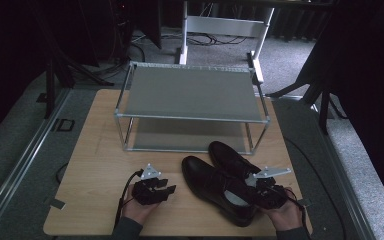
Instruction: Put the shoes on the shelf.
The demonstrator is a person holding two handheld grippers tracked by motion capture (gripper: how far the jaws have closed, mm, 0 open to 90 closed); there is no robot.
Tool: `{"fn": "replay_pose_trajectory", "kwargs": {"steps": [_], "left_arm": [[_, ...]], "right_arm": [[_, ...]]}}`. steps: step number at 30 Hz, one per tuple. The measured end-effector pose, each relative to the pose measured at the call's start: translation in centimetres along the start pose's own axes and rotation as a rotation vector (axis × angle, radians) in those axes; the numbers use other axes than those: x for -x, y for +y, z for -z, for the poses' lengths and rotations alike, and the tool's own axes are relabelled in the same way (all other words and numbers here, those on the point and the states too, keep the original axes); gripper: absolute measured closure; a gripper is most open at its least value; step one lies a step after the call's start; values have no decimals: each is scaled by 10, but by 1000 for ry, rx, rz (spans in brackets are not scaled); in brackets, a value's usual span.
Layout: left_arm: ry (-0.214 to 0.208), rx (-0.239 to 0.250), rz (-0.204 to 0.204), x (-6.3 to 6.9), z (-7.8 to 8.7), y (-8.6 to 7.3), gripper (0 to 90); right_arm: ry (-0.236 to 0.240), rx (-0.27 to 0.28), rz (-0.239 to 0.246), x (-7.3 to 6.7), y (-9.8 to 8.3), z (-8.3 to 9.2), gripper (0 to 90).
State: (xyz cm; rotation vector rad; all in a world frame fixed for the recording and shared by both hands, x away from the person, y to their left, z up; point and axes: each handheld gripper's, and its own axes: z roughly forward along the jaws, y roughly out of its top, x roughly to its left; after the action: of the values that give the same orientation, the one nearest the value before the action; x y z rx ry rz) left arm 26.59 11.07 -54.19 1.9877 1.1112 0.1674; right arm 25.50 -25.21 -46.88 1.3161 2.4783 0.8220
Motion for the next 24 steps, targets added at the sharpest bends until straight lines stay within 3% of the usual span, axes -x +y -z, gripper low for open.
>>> {"fn": "replay_pose_trajectory", "kwargs": {"steps": [10, 24], "left_arm": [[0, -5, -4, 1, -1, 0, 564], [13, 10, -7, 1, 2, 7, 565]], "right_arm": [[-25, 38, -12, 5, 15, 8, 805], [-59, 44, -10, 2, 48, -14, 805]]}}
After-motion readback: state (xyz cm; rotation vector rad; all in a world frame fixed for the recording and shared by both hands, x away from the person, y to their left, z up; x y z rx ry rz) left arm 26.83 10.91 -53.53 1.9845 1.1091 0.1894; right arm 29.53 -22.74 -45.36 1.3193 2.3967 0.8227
